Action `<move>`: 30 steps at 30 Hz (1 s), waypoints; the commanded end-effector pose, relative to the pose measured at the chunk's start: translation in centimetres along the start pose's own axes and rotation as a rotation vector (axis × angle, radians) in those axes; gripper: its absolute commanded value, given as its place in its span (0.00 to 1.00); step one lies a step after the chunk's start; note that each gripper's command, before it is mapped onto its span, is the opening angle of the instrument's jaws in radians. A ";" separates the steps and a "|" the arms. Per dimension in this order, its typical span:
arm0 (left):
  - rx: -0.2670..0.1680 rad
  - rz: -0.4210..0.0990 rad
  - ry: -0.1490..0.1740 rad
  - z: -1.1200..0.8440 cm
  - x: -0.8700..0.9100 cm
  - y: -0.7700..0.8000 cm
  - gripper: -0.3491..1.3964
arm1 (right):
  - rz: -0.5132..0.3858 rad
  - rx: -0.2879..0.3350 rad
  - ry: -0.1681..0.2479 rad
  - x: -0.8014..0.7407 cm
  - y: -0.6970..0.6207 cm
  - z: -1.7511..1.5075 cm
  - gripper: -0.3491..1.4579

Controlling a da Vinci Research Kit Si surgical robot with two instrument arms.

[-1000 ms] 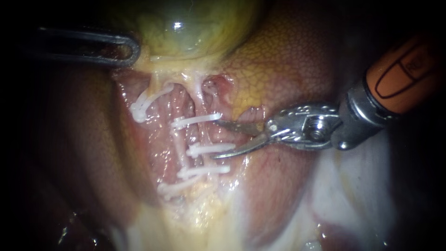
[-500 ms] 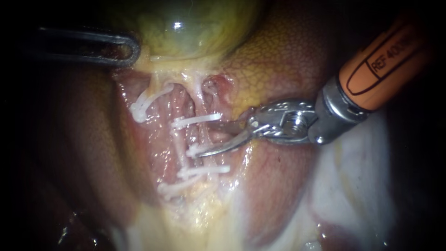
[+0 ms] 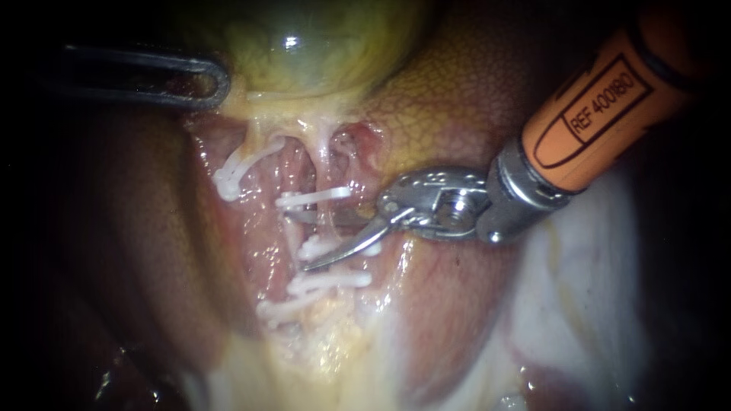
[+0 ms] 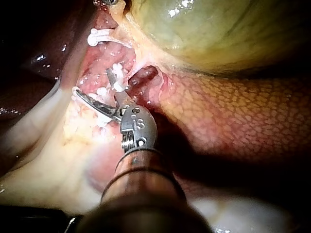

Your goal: Go to the cutting position right tube

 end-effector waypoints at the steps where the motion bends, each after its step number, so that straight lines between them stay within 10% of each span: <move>1: 0.000 0.000 0.000 0.00 0.00 0.00 0.00 | -0.002 0.007 0.008 0.00 0.01 0.03 0.58; 14: -0.001 0.000 -0.001 0.01 0.00 0.00 0.00 | -0.039 0.106 0.050 -0.03 0.08 0.29 0.59; 30: 0.000 0.000 0.000 0.00 0.00 0.00 0.00 | -0.016 0.123 0.069 0.37 -0.32 0.17 0.59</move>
